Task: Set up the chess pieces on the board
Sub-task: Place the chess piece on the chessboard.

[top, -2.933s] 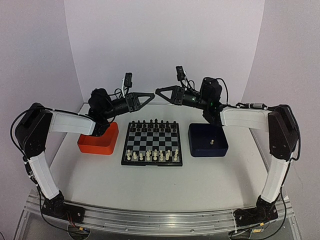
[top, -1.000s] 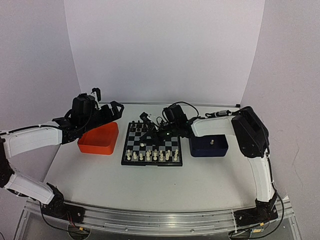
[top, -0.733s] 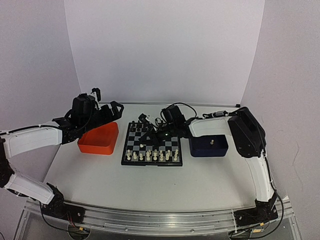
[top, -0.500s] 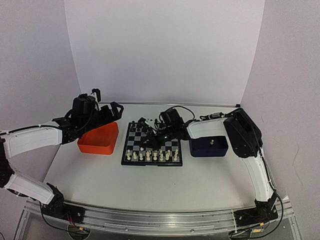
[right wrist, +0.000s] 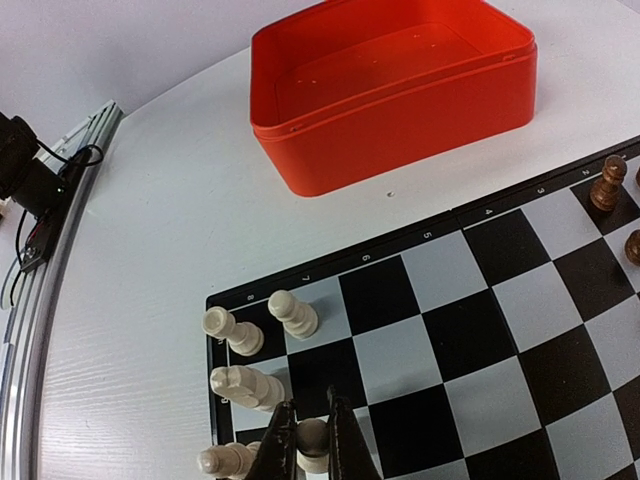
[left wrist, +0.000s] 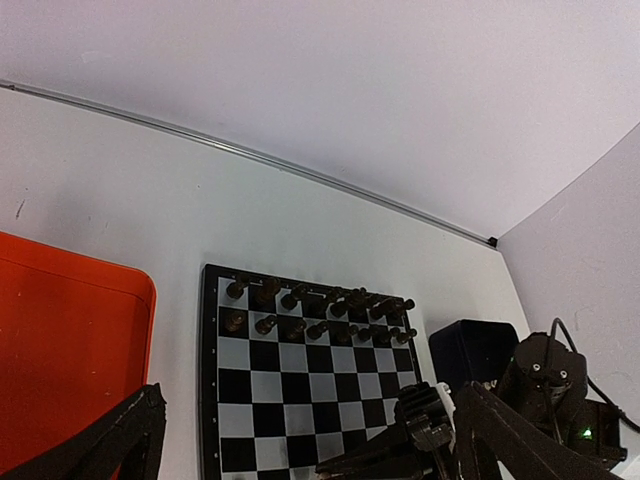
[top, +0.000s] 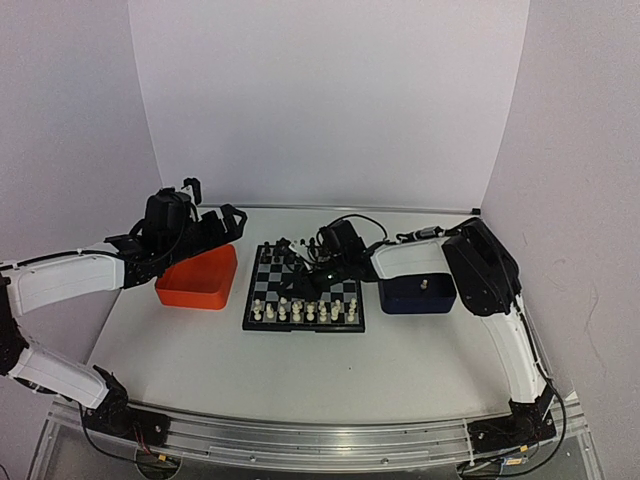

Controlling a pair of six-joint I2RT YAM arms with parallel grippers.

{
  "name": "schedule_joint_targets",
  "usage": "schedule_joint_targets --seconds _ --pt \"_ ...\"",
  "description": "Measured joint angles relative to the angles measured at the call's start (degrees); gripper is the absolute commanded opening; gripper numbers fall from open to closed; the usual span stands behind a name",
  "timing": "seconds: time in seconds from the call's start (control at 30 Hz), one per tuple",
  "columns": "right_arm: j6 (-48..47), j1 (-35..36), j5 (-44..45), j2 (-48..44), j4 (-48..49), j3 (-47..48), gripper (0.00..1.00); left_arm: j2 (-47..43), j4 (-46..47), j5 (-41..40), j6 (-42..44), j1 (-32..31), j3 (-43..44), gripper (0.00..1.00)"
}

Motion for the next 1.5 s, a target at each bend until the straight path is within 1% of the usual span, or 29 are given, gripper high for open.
schedule_joint_targets --seconds 1.17,1.33,1.5 --pt "0.0 0.0 0.0 2.5 -1.3 1.8 0.1 -0.9 -0.5 0.0 -1.0 0.0 0.0 1.0" --pt "-0.1 0.1 0.0 2.6 -1.3 1.8 0.15 -0.9 -0.5 0.0 -1.0 0.0 0.0 1.0" --pt "-0.4 0.2 0.2 2.6 -1.3 1.8 0.28 -0.9 -0.5 0.0 -1.0 0.0 0.0 1.0"
